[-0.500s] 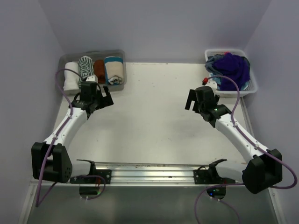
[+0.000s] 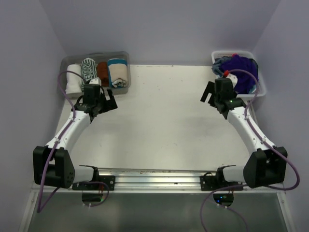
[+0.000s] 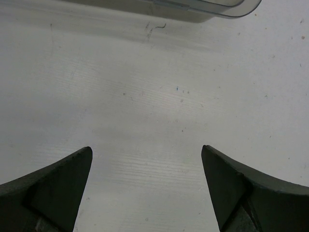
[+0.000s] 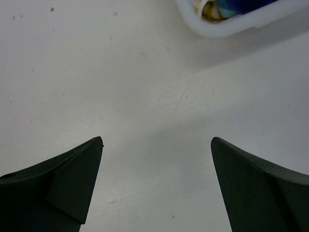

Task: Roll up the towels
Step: Grab a towel with the right arm

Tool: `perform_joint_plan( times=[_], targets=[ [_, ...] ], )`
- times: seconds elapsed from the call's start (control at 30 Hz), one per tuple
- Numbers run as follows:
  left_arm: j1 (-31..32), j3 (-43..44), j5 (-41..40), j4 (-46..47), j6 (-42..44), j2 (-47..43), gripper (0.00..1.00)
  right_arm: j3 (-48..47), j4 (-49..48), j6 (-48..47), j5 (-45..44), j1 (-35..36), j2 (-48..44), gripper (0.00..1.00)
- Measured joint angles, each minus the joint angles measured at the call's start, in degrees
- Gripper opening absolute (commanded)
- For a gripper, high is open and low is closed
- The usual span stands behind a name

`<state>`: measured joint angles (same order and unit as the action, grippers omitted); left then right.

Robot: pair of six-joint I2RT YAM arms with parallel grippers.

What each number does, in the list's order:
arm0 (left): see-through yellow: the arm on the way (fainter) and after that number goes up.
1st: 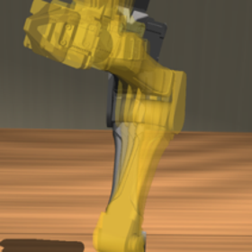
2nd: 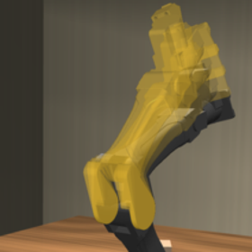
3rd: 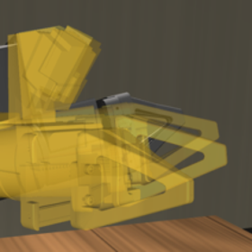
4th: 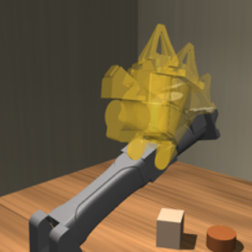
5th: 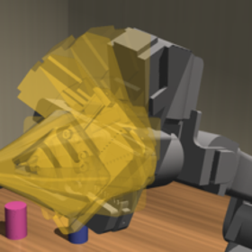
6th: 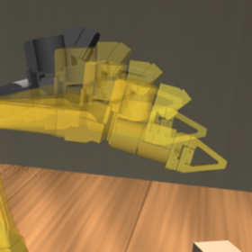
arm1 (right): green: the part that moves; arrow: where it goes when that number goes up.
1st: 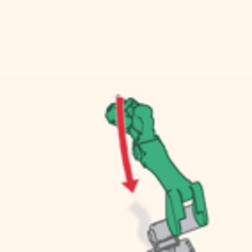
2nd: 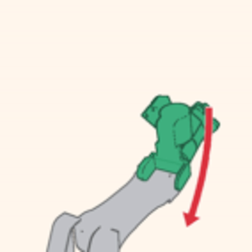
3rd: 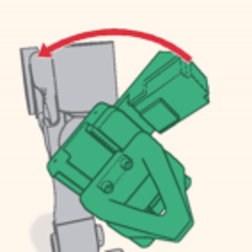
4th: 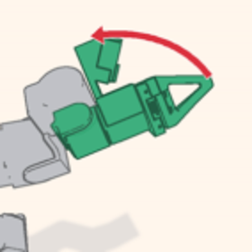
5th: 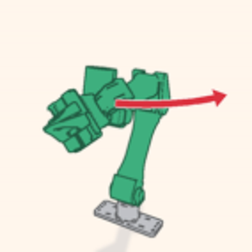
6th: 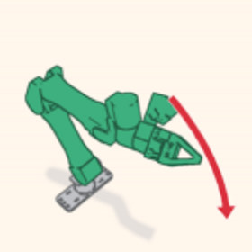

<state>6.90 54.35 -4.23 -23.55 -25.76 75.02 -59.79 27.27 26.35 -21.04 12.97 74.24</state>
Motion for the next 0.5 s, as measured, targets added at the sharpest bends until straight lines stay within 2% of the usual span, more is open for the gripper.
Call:
perform_joint_plan(
  times=[0.23,0.5],
  targets=[
    [0.0,0.2,0.4,-0.9,-0.2,0.0,1.00,-13.9,-3.2,4.5,10.3,-17.9,12.7,0.95],
    [0.0,0.2,0.6,-2.1,-0.2,-1.7,1.00,-26.3,-5.9,10.1,11.8,-23.4,23.7,0.93]
  ],
)
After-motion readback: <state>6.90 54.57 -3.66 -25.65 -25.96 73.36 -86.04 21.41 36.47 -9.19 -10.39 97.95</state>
